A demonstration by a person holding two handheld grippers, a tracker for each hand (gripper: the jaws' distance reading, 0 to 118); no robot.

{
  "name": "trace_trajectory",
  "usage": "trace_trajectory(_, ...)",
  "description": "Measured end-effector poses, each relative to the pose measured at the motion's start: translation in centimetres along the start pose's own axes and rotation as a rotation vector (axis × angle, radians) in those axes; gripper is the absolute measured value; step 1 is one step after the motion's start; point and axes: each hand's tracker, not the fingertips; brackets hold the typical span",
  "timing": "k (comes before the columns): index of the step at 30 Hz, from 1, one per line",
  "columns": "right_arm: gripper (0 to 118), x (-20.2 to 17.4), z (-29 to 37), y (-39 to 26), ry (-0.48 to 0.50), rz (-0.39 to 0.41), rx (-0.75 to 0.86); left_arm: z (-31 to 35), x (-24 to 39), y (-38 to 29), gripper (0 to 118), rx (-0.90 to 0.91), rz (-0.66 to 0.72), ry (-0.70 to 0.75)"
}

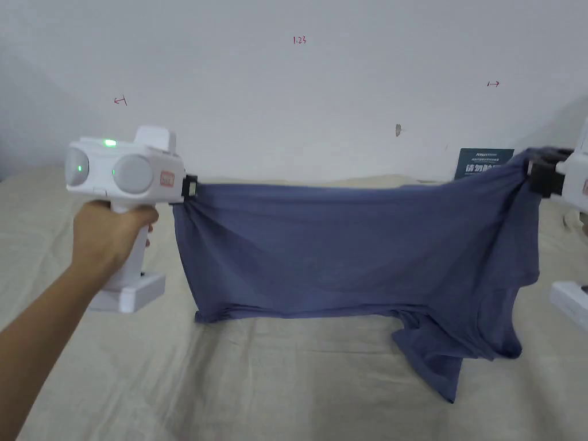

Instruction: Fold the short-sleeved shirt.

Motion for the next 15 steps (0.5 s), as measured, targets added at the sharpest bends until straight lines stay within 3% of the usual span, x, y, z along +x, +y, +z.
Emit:
trace_trajectory(5, 4, -0.8, 2.3, -5.6, 0.023, -0.03, -0.072, 0.5, -0.7, -6.8, 0, -0.066, 0.061, -0.04)
trace_trajectory(15, 4, -2.8, 13.3, -17.2, 0.072, -0.127, -0.214, 6.5, -2.2, -22.1, 0, -0.204, 0.15, -0.075)
